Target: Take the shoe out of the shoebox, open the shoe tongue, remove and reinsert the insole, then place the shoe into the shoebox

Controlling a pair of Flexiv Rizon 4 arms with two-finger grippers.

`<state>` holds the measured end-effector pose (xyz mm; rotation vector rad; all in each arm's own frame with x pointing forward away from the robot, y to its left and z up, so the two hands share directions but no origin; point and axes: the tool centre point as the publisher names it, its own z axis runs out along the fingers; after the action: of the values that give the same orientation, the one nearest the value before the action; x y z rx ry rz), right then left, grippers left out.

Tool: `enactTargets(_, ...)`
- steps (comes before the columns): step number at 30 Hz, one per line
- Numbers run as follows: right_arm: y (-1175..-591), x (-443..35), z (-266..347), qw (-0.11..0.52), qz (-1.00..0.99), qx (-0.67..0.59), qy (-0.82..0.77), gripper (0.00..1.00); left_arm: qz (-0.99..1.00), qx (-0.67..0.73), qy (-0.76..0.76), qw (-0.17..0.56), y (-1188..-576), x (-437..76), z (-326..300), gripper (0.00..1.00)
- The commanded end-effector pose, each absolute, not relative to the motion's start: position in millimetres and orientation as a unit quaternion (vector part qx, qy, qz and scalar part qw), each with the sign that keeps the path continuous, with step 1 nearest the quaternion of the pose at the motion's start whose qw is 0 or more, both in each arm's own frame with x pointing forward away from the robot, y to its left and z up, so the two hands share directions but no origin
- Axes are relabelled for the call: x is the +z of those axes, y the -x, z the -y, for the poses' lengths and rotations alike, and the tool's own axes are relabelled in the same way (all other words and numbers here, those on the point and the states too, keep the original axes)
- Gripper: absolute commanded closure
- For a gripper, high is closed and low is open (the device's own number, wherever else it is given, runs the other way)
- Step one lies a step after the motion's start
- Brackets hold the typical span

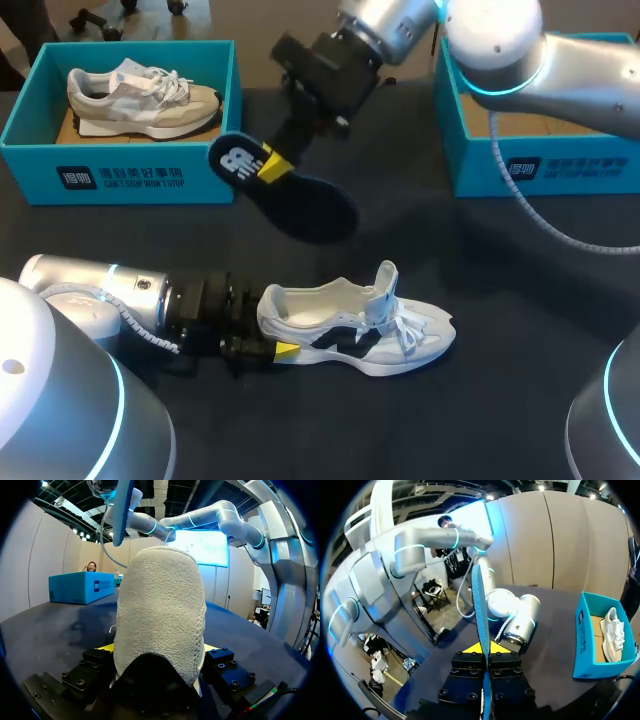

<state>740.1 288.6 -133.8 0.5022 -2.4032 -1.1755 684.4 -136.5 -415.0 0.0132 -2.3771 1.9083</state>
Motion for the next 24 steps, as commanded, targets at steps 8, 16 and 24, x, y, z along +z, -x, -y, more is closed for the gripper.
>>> enactTargets(8,-733,-120,-265,0.184,0.844,-0.461,-0.204,1.0,0.78,0.625,-0.006,0.045,-684,-415,137,1.0)
enactTargets(16,-733,-120,-265,0.184,0.844,-0.461,-0.204,1.0,0.78,0.625,-0.006,0.045,-684,-415,137,1.0)
enactTargets(24,-736,-104,-252,0.182,0.833,-0.484,-0.195,1.0,0.78,0.625,-0.006,0.045,-684,-415,137,1.0)
